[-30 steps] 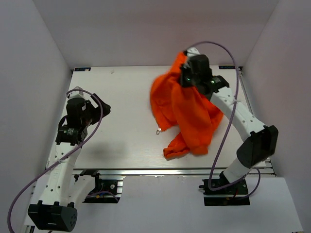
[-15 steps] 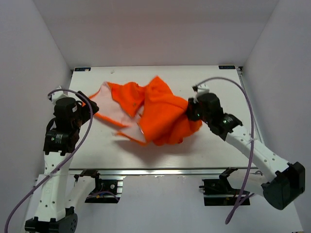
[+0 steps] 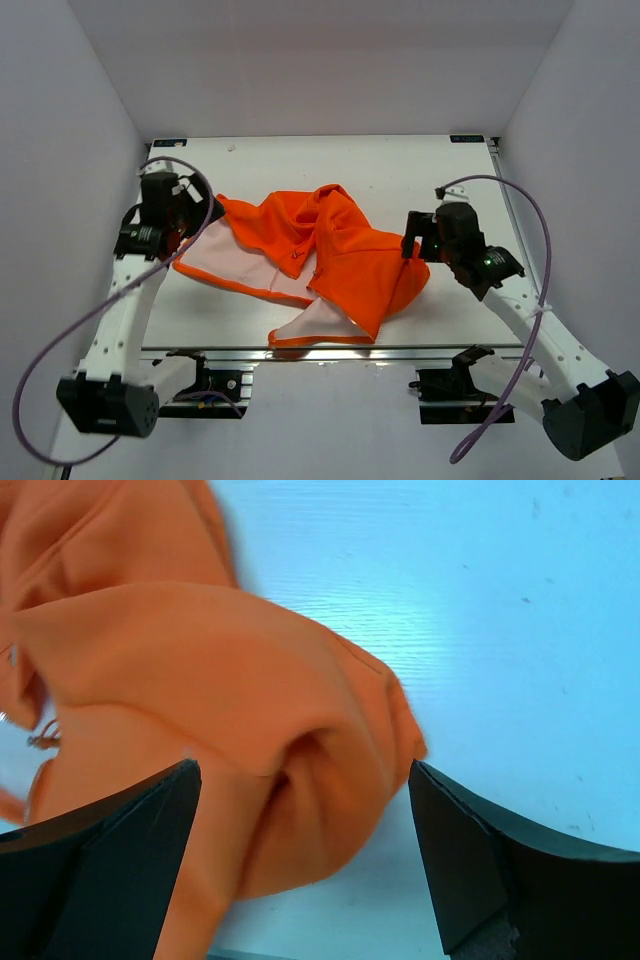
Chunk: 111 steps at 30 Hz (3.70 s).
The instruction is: Zip up the jacket
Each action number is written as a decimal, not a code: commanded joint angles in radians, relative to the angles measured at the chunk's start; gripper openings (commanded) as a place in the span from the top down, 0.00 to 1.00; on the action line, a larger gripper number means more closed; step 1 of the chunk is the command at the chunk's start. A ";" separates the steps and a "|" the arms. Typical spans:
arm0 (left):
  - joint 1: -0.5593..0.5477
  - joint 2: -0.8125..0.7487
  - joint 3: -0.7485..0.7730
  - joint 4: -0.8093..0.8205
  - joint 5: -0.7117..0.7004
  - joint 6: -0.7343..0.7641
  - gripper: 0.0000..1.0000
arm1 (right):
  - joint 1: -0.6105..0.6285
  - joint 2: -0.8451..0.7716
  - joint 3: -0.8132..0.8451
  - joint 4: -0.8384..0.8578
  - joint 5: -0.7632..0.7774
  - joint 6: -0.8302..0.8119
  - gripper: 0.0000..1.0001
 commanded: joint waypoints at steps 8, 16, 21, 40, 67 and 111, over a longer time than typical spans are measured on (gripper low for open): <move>-0.285 0.210 -0.020 0.072 0.035 0.146 0.02 | 0.423 0.155 0.177 -0.053 0.255 -0.069 0.11; -0.471 0.405 -0.029 0.218 -0.008 0.184 0.02 | 0.493 0.355 0.245 0.186 0.271 0.091 0.11; -0.511 0.557 0.023 0.252 -0.013 0.190 0.03 | 0.491 0.537 0.337 0.262 0.313 0.114 0.12; -0.514 0.816 0.113 0.448 0.067 0.203 0.38 | 0.395 0.760 0.363 0.349 0.327 0.131 0.69; -0.513 0.160 -0.138 0.365 -0.520 0.020 1.00 | -0.119 0.008 -0.229 0.420 -0.231 -0.078 1.00; -0.503 0.575 0.676 0.554 -0.534 0.023 1.00 | -0.118 0.370 0.610 0.413 -0.302 0.025 1.00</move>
